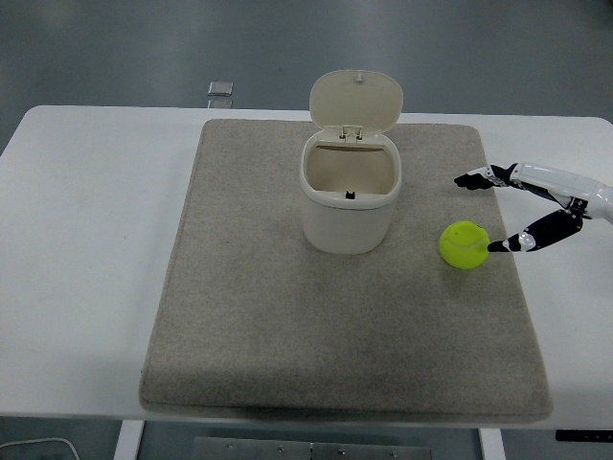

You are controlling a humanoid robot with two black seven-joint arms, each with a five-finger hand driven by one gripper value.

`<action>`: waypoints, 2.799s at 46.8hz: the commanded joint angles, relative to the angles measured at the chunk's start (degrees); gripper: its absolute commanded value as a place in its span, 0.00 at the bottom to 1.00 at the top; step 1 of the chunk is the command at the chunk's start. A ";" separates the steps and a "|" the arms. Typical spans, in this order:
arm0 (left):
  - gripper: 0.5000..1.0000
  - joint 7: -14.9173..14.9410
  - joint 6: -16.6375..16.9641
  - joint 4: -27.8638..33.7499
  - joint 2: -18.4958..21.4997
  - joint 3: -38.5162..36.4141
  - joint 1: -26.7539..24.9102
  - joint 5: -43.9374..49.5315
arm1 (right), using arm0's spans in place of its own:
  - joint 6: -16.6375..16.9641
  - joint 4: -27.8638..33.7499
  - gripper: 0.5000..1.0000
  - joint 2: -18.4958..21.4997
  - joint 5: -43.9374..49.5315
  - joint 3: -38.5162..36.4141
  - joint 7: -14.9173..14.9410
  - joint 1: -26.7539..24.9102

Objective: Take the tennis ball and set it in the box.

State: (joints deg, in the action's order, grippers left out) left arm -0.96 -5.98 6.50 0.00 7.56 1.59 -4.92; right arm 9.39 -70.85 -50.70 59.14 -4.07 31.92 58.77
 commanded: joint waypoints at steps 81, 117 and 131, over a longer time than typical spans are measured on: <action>0.98 0.00 0.00 0.00 0.00 0.00 0.00 0.00 | -8.52 1.15 0.30 5.17 7.74 2.49 -7.13 -3.49; 0.98 0.00 0.00 0.00 0.00 0.00 0.00 0.00 | 0.44 -5.61 0.00 -1.33 -1.57 1.43 3.08 5.65; 0.98 0.00 0.00 0.00 0.00 0.00 0.00 0.00 | 2.91 -5.97 0.00 2.09 -2.54 -2.08 3.08 8.29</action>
State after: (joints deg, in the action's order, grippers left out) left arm -0.96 -5.98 6.50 0.00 7.57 1.56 -4.92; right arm 12.23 -76.89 -49.77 56.51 -5.64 35.01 66.87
